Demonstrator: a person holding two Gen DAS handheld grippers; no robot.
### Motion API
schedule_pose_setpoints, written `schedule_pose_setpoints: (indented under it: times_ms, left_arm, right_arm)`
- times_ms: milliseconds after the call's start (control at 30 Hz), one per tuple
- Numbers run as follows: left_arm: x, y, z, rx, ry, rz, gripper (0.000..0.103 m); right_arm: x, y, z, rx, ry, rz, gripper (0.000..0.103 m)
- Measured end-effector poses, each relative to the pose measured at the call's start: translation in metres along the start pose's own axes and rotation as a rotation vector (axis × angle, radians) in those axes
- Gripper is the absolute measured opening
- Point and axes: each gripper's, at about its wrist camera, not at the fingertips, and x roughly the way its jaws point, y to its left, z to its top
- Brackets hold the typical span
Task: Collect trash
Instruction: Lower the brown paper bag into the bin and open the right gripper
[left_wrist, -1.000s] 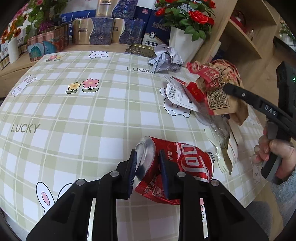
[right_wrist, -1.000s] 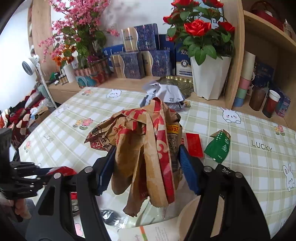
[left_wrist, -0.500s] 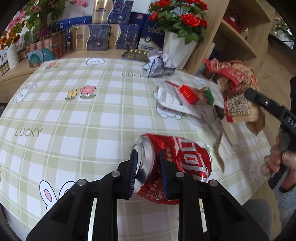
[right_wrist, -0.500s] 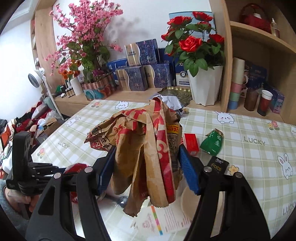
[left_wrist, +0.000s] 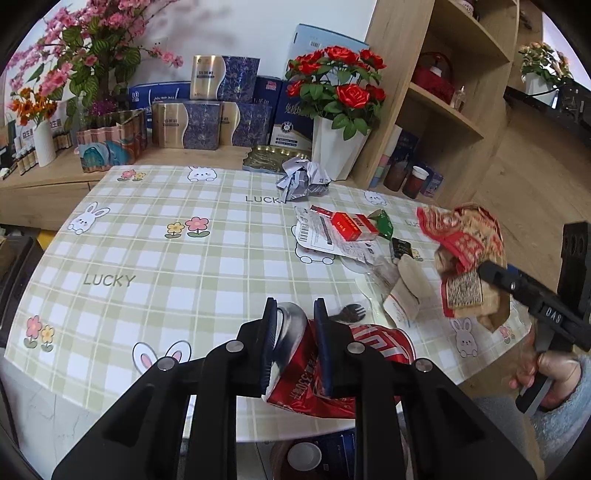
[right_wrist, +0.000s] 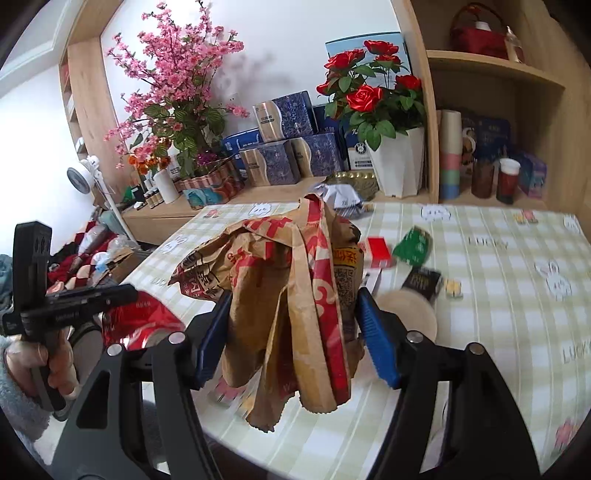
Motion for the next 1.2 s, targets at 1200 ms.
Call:
schedule_pose_setpoints:
  times_ms: [1200]
  left_arm:
    - [-0.03, -0.032, -0.062, 0.048, 0.064, -0.021, 0.019]
  right_arm:
    - [0.104, 0.065, -0.227, -0.201, 0.703, 0.107, 0.079]
